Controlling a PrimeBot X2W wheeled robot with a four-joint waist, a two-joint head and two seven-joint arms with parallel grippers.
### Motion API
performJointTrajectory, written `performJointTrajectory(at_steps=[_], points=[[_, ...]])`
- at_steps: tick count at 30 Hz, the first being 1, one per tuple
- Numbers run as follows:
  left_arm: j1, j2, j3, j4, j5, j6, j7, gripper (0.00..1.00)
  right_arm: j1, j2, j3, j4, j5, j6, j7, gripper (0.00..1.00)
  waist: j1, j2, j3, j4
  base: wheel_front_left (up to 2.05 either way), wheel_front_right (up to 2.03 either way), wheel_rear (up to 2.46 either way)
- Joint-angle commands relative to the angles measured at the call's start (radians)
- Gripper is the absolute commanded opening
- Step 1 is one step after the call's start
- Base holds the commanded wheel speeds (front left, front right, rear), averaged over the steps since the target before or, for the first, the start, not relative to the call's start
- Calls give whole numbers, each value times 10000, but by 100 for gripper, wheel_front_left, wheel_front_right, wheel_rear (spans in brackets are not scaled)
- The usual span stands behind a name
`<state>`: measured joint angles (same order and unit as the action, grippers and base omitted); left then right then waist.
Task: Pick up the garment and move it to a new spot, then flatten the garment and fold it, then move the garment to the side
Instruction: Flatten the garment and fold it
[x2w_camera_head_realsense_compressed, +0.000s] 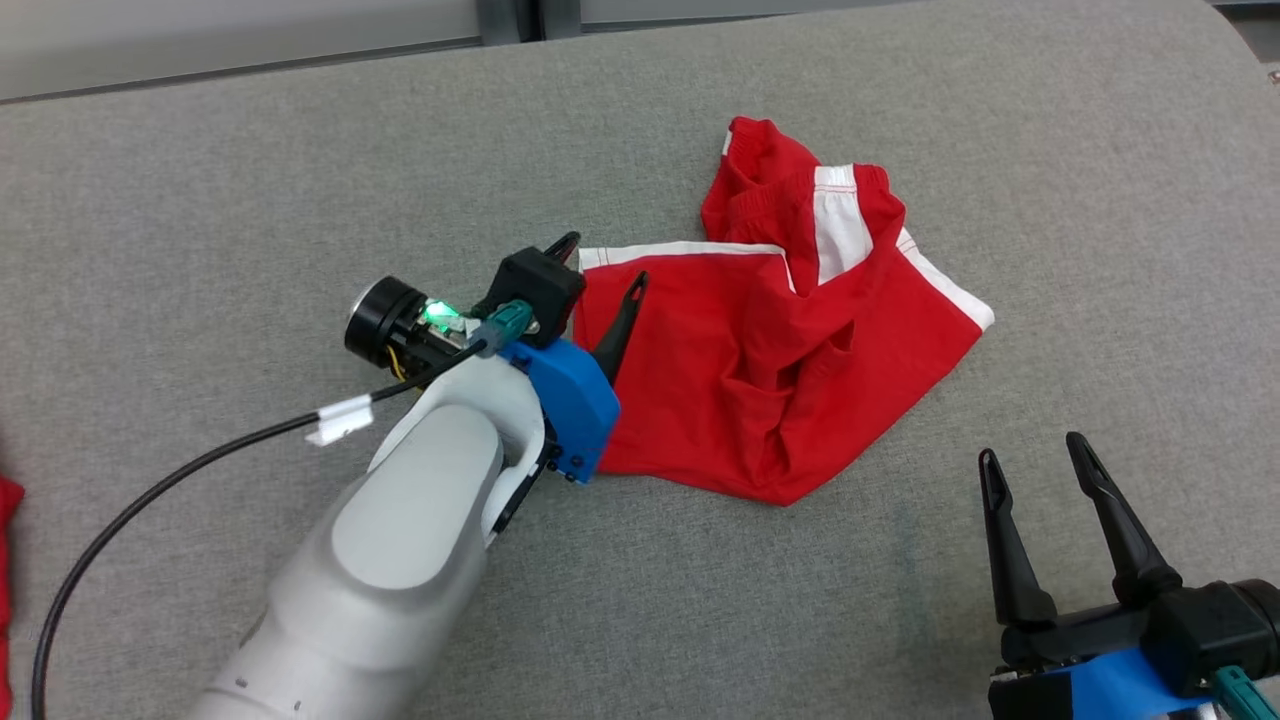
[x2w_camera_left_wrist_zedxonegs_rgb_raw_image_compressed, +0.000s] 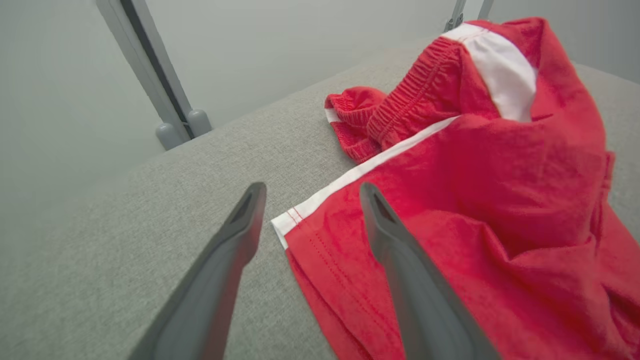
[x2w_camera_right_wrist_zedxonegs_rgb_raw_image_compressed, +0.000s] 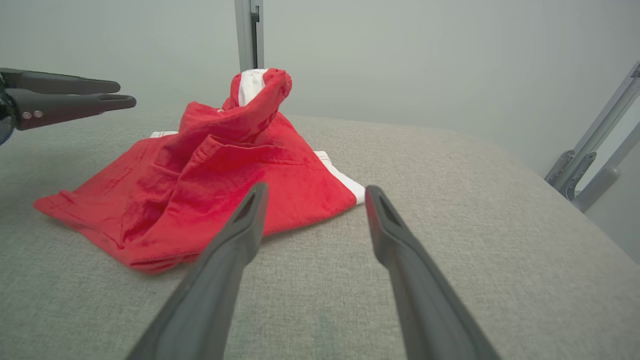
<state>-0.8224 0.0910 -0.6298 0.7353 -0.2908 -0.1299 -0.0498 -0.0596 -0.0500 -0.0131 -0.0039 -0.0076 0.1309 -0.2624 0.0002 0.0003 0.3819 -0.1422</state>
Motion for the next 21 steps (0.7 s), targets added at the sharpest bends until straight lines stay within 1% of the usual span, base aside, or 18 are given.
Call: performJointTrajectory(at_steps=[1, 5, 8, 11, 15, 17, 21], points=[[-345, 29, -401, 271, -134, -6, 154, 100, -203, -10, 24, -54, 22, -3, -37, 100, -2, -3, 80, -70, 0, 0, 0], [-1128, 257, -1624, 834, -670, -6, 423, 100, -304, -10, 75, -56, 120, -3, -37, 100, -2, -3, 274, -286, 0, 0, 0], [-1654, 478, -2181, 1302, -972, -7, 506, 100, -412, -7, 130, -60, 182, -3, -37, 100, -2, -3, 424, -428, 0, 0, 0], [-2135, 693, -2313, 2065, -892, 7, 528, 100, -461, -10, 199, -53, 264, -3, -37, 100, -2, -3, 571, -561, 0, 0, 0], [-2103, 499, -2426, 2885, -1314, -2, 934, 100, -552, -9, 215, -43, 375, -3, -37, 100, -2, -3, 681, -689, 0, 0, 0], [-2083, 510, -2531, 2979, -1445, -3, 1024, 100, -562, -13, 211, -46, 372, -3, -37, 100, -2, -3, 706, -704, 0, 0, 0], [-1893, 457, -2973, 2753, -2273, -13, 979, 100, -626, -9, 186, -14, 376, -3, -37, 100, -2, -3, 752, -714, 0, 0, 0]])
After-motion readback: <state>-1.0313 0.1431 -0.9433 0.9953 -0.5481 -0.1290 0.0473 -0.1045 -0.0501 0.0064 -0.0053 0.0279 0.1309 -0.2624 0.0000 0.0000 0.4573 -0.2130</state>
